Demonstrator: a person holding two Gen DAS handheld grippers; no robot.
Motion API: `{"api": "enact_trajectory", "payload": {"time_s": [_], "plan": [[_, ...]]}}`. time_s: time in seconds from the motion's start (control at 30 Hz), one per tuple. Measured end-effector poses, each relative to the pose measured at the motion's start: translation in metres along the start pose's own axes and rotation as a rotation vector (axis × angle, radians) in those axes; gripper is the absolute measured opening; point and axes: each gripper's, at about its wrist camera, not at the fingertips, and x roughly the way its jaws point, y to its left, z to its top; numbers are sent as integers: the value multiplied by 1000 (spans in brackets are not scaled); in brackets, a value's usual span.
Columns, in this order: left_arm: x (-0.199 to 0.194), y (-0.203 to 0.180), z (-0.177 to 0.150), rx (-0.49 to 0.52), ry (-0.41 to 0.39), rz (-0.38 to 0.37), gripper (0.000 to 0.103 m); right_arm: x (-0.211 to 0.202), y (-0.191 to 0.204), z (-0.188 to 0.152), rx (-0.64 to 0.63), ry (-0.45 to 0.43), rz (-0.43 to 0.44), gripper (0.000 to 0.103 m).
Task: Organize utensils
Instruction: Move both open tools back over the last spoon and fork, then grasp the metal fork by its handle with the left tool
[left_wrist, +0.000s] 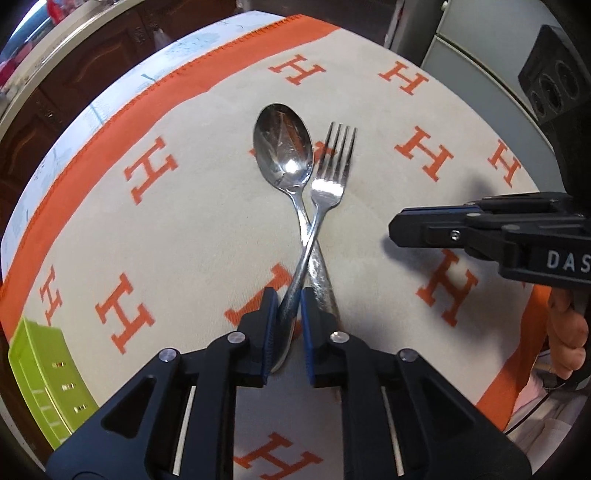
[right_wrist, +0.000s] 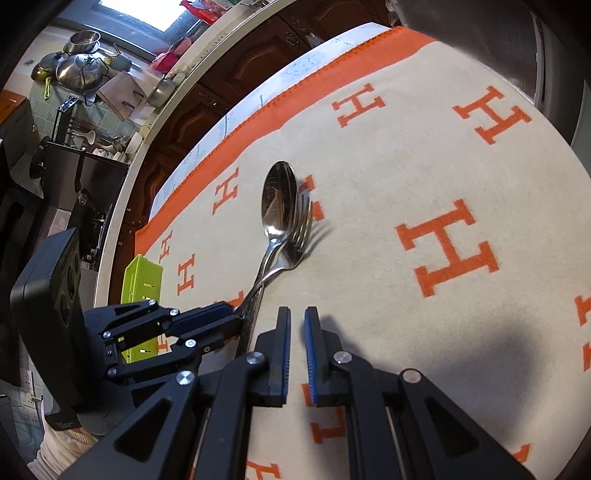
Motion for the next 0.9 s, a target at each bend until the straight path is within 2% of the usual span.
{"api": "enact_trajectory", "payload": {"time_s": [0.27,0.5,0.63,0.7,0.9], "plan": [[7,6,23,56,42,-71,12,1,-8,1,10,5,-4,8],[10,-6,37,210,91,-66,12,1,-11,1,10,8,-2,8],[9,-13,41,218,118,-33,6,1,-12,0,14,6,-2,8],[7,-14,40,174,113,-19,6,0,-13,0,17,4,-2,8],[-4,2,18,-85,60,-16,5,0,-10,-3,15,-3,-8,7]]}}
